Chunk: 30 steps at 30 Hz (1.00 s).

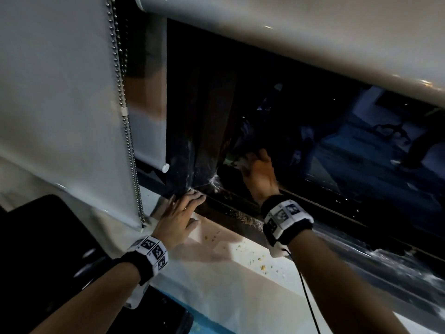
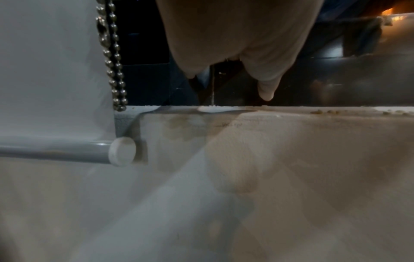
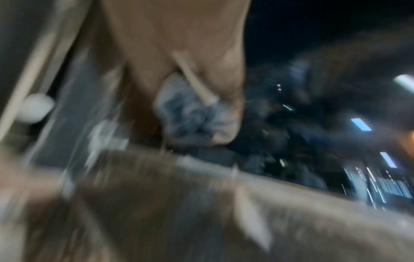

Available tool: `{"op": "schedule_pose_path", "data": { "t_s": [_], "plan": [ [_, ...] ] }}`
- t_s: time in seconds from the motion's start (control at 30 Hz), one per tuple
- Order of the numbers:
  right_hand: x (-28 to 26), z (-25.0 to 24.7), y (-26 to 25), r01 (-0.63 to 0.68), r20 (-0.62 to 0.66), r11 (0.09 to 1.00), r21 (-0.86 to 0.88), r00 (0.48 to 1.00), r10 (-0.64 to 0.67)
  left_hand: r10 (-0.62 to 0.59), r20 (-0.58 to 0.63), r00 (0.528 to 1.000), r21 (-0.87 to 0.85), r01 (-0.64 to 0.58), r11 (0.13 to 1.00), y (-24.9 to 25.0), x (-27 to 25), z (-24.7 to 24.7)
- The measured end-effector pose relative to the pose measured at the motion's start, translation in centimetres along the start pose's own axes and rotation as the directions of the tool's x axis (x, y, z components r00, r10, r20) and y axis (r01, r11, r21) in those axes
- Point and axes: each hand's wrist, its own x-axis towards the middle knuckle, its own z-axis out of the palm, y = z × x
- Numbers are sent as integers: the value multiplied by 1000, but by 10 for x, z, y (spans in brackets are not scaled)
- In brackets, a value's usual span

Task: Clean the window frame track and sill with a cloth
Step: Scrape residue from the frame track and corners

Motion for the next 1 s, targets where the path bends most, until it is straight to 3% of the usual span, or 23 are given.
{"op": "schedule_pose_path", "data": {
  "t_s": [0.1, 0.17, 0.33, 0.5, 0.57, 0.63, 0.73, 0.8, 0.87, 0.93, 1.0],
  "plan": [
    [-2, 16, -17, -100, 30, 971, -219, 994, 110, -9, 7, 1000, -23, 9, 1000, -1, 0, 1],
    [2, 25, -27, -122, 44, 961, -248, 990, 137, -6, 8, 1000, 1, 6, 1000, -3, -1, 3],
    [16, 39, -39, -103, 52, 993, -55, 993, 106, -8, 19, 1000, 100, 6, 995, -5, -3, 3],
    [6, 16, -16, 114, 172, 982, 149, 975, -139, 25, 15, 1000, 38, -25, 999, -6, -1, 7],
    [-2, -4, -9, 112, 224, 966, 235, 960, -166, 36, 1, 999, 53, -36, 998, -4, -2, 7],
    [-7, -16, -1, 91, 175, 962, 259, 975, -139, 43, -33, 999, 65, -40, 997, -3, -3, 6],
    [-2, 0, 8, 21, 9, 995, 98, 1000, -22, 38, -32, 999, 68, -36, 997, -3, -2, 6],
    [3, 27, -5, -42, 101, 996, -76, 994, 50, 25, -11, 1000, 57, -24, 998, -4, -3, 7],
    [5, 44, -24, -101, 143, 985, -142, 982, 121, 17, 14, 1000, 49, -18, 999, -6, -4, 8],
    [4, 38, -39, -95, 124, 987, -129, 986, 111, 24, 19, 1000, 60, -25, 998, -7, -3, 10],
    [-6, 29, -34, 13, 142, 999, -52, 990, -6, 18, 15, 1000, 30, -19, 999, -5, -3, 10]
  ]
}}
